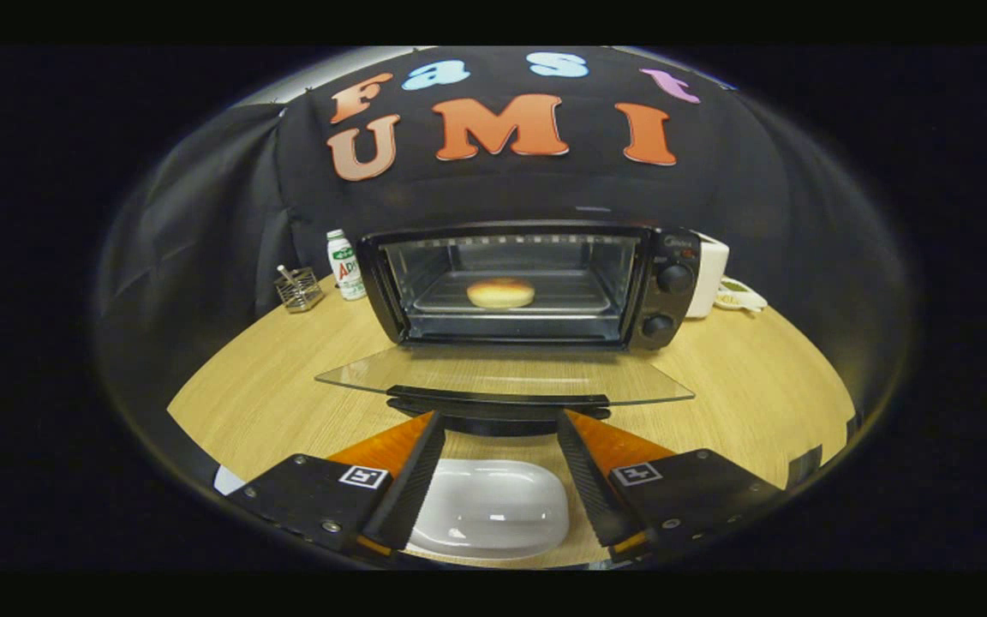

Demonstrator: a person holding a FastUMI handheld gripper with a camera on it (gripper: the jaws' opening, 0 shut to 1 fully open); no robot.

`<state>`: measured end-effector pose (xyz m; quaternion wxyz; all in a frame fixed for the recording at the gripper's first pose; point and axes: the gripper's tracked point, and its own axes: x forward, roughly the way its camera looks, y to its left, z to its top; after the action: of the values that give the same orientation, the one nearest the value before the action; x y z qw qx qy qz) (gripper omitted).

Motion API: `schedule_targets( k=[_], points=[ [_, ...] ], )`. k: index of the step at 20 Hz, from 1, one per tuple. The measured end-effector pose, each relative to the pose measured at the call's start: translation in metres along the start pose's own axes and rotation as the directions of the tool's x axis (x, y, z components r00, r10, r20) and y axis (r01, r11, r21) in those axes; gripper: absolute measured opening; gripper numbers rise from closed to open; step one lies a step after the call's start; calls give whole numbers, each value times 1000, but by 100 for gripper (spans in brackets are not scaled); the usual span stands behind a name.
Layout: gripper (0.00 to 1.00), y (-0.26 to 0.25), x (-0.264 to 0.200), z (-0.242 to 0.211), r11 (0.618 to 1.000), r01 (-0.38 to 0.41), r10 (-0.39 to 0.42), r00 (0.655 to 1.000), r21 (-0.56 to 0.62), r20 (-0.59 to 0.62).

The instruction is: Open the toaster oven, put the food inside, and close the toaster oven door.

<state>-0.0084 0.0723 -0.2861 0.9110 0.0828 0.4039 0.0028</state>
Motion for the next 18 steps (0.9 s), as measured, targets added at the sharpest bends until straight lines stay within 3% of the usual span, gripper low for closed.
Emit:
schedule_targets(
  k=[6, 10, 18],
  points=[
    [80, -9, 21, 54, 995, 85, -79, 987, -42, 138],
    [81, 1, 53, 57, 999, 47, -49, 992, 17, 120],
    [81, -1, 77, 100, 998, 58, -64, 967, 32, 246]
  ],
)
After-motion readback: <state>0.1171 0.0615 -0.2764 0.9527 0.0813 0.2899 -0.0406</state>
